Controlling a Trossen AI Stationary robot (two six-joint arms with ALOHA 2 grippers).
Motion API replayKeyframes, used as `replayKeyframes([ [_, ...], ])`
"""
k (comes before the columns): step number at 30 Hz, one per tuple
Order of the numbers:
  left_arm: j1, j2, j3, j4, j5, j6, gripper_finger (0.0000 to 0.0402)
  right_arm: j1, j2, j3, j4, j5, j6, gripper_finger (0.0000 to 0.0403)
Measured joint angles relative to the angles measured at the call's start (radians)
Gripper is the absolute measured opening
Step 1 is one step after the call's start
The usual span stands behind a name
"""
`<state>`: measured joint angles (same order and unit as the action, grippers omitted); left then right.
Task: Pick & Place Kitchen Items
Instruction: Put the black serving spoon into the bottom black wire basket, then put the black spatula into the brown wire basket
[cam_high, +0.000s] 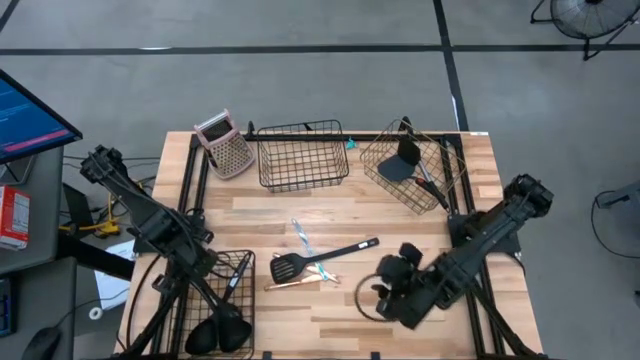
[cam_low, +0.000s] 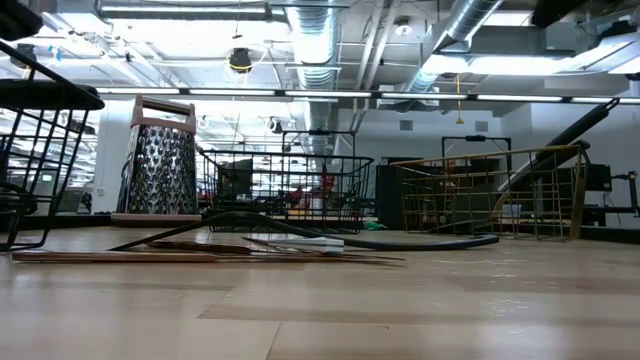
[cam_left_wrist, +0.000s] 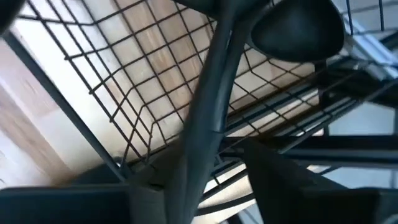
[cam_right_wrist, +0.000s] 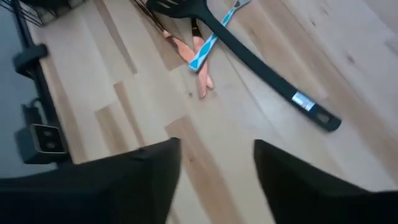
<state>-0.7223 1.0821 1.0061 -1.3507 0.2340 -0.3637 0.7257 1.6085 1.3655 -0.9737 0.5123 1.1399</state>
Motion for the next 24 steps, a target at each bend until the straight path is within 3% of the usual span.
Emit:
replayKeyframes([
  [4,0.0,0.0,0.0,0.006,0.0,-0.019,0.0191,-0.078,0.0,0.0,0.055,-0.074,-0.159,0.0264],
  [10,0.009,0.0,0.0,0.011,-0.002,-0.158,0.0246,-0.194,0.0,0.0,0.172,-0.122,-0.417,0.0285],
  [18,0.018,0.0,0.057,0.021,-0.001,-0.355,0.0251,-0.393,0.047,-0.004,0.369,-0.254,-0.823,0.0286],
  [24,0.017,-0.004,0.103,0.074,-0.002,-0.463,0.0246,-0.473,0.215,0.0,0.58,-0.423,-1.034,0.0286],
])
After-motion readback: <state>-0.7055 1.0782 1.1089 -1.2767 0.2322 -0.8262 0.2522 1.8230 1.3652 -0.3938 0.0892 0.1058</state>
